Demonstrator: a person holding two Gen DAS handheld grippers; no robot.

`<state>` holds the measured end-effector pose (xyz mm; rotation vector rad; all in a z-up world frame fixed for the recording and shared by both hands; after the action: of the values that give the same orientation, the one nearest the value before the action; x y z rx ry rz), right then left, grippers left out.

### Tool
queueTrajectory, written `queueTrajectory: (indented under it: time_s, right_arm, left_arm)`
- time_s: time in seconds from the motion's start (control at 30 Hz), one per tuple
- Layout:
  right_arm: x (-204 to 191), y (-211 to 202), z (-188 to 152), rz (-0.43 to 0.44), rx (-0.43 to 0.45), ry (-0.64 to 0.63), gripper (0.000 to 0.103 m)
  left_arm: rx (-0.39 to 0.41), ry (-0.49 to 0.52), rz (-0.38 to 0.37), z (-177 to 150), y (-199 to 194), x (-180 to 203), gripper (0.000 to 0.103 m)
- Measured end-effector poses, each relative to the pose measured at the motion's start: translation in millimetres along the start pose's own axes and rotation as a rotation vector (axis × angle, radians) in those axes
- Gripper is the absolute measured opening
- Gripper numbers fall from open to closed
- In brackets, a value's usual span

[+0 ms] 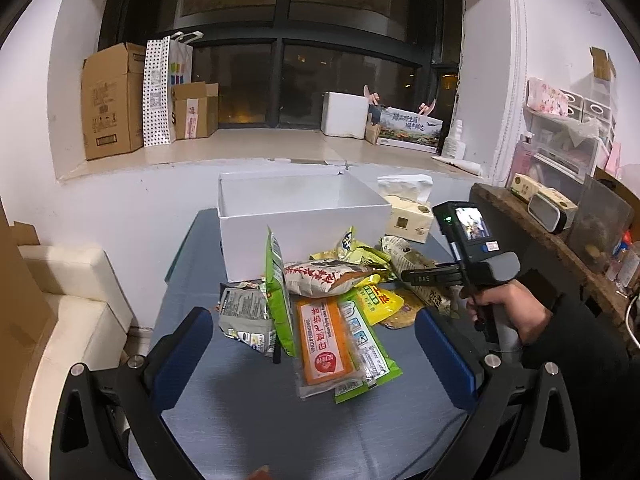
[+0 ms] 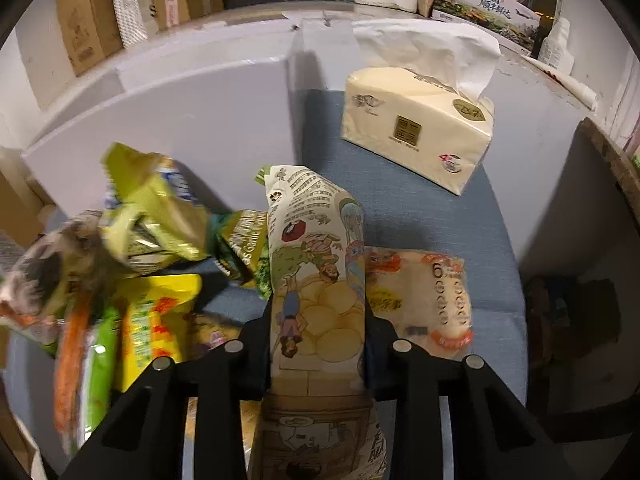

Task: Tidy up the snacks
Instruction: 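Grasp the tall cartoon-printed potato chip bag with the right gripper, then grasp the green snack packet with the left gripper while the right lifts the chip bag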

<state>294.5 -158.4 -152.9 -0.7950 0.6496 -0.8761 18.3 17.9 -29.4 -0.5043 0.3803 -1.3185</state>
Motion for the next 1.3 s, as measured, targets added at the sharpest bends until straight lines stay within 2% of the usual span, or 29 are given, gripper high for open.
queueTrajectory:
  time_s: [0.13,0.37,0.5,0.7,0.77,0.8,0.87,0.93,0.97,1.03,1.17,1.3]
  right_arm:
    - [-3.9,-29.1,-13.9,0.070,0.050,0.033,0.036]
    - [-11.6,-106.5,-53.8,0.193,0.212,0.048,0.036]
    - [-18.7,-135.4,-69.9,0.226,0.273,0.040,0.036]
    - [-31.4,-174.9,-97.2,0.258,0.352,0.034,0.036]
    - [-34.0,-181.5,-102.1,0.272,0.366,0.036,0.036]
    - [-34.1,-183.5,-103.8,0.278,0.369,0.038,0.036]
    - [-38.7,-184.7,-104.1,0.272,0.364,0.027,0.036]
    - [-40.0,-182.4,-103.4,0.271,0.360,0.022,0.036]
    - [-41.2,-180.6,-102.7,0.275,0.357,0.023,0.036]
    - [-42.1,-179.1,-104.8,0.279,0.353,0.022,0.036]
    - [-41.4,-171.9,-104.7,0.290,0.338,0.026,0.036]
    - [-39.1,-163.8,-101.6,0.306,0.327,0.050,0.036]
  left_arm:
    - [-0.020,0.006,0.001,-2.5,8.7,-1.8,0.103]
    - [-0.059,-0.025,0.016,-6.1,35.5,-10.8,0.103]
    - [-0.107,-0.055,0.009,-7.8,64.1,-15.5,0.103]
    - [-0.157,0.012,0.049,-7.3,118.9,-16.5,0.102]
    - [-0.165,0.042,0.069,-6.6,135.5,-15.6,0.096]
    - [-0.162,0.058,0.074,-6.1,140.3,-15.3,0.087]
    - [-0.169,0.090,0.077,-6.6,151.6,-12.6,0.065]
    - [-0.213,0.071,0.062,-8.3,162.6,-13.6,0.024]
    - [-0.221,0.038,0.038,-9.0,163.5,-15.9,0.018]
    - [-0.209,-0.014,0.024,-10.2,158.4,-20.1,0.017]
    - [-0.159,-0.011,0.037,-9.3,142.0,-22.8,0.016]
    - [-0.096,-0.064,-0.026,5.7,113.8,-31.3,0.016]
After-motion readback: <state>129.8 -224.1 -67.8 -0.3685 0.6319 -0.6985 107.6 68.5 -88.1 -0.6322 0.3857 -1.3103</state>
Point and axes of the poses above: each gripper's, at about its wrist camera, not at the fingertips, and y roughly the way its jaws point, x to its right, z to its top, the point moved 2 cm from there along y, roughly the way its jaws point, and after that the axes turned 10 degrees about z, right-handed, at the moved point
